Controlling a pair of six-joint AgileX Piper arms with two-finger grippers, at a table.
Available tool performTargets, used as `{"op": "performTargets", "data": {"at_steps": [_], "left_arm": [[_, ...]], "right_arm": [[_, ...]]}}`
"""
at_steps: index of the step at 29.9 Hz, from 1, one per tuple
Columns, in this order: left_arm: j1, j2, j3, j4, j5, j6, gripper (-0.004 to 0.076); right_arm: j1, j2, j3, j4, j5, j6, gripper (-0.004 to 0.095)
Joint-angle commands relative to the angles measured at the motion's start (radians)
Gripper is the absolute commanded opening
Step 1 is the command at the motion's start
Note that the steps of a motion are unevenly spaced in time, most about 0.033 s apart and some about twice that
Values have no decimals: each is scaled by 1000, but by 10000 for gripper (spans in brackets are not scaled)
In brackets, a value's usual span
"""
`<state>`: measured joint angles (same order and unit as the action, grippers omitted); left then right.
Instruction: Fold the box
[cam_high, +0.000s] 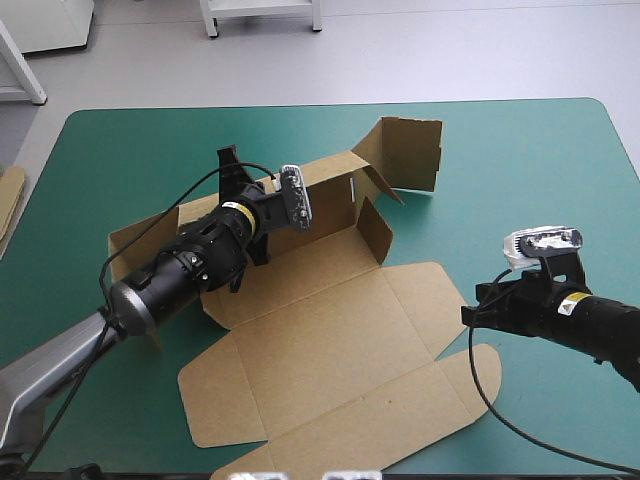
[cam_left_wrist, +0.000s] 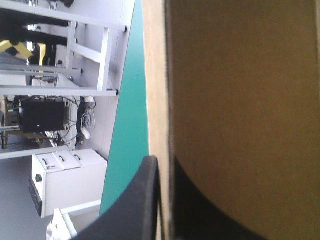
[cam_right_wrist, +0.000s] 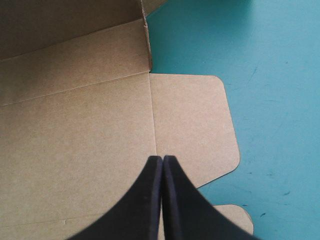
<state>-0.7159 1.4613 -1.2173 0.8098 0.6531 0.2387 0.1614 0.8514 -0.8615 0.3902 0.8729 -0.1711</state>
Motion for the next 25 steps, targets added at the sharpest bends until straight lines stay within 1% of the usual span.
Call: {"op": "performTargets", "data": {"at_steps": [1,5,11,15,21,25], "left_arm": [[-24,-68,36,-13,-32,-18,-9],[-30,-115,107,41,-41,-53,-9],[-30,-147,135,105,-51,-131,-9],[-30,-145,144,108,-63,-136,-9],[-30,-132,144,109,-70,-137,-9],[-30,-118,169,109,-88,-141,-9]], "right_arm": [[0,-9,-35,24,-54,3,-11],[0,-9,-35,24,-62,7,-11],[0,20,-35,28,-90,7,-11],[0,63,-35,86,-88,-37,-11],[0,94,-37,90,-145,-39,-11],[0,147,-61,118,-144,-44,-11]]}}
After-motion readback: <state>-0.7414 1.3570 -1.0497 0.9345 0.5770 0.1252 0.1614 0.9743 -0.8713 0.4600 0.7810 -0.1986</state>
